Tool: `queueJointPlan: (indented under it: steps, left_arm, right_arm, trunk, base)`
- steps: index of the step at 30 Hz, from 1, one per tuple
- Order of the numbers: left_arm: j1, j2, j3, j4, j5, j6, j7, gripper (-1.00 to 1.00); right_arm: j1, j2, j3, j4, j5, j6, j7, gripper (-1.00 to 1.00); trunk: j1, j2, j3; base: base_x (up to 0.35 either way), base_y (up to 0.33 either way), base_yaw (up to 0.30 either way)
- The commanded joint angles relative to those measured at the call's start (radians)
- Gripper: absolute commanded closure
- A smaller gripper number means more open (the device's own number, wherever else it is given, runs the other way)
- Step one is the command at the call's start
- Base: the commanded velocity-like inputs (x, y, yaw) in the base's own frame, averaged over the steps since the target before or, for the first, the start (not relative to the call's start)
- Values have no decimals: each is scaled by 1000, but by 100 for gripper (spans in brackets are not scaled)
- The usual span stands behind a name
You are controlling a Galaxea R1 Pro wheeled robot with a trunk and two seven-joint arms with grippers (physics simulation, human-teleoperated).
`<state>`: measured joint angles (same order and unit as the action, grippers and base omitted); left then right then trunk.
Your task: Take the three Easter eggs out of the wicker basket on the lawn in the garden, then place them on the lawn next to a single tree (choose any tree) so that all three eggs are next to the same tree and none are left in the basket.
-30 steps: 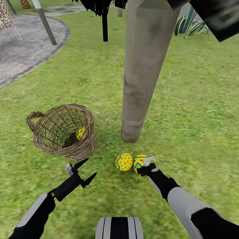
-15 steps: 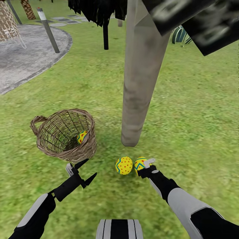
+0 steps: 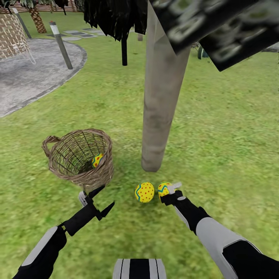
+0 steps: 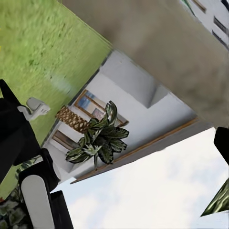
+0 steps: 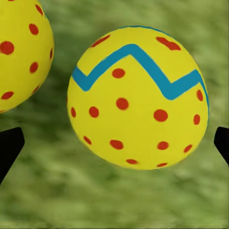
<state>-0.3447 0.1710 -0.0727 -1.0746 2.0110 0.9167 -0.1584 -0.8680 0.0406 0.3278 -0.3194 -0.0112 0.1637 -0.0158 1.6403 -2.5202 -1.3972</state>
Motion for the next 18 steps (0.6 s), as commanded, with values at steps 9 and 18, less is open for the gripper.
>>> queueJointPlan:
  steps: [9, 18]
  left_arm:
    - [1, -7, -8, 2, -6, 1, -9, -100]
    - [1, -6, -8, 2, -8, -1, -4, -100]
  right_arm:
    - [-1, -1, 5, -6, -1, 8, -1, -100]
    - [-2, -1, 5, -7, -1, 8, -1, -100]
  trunk:
    - [-1, 0, -1]
    - [-1, 0, -1]
  base:
    - [-341, 0, 0]
    - [-341, 0, 0]
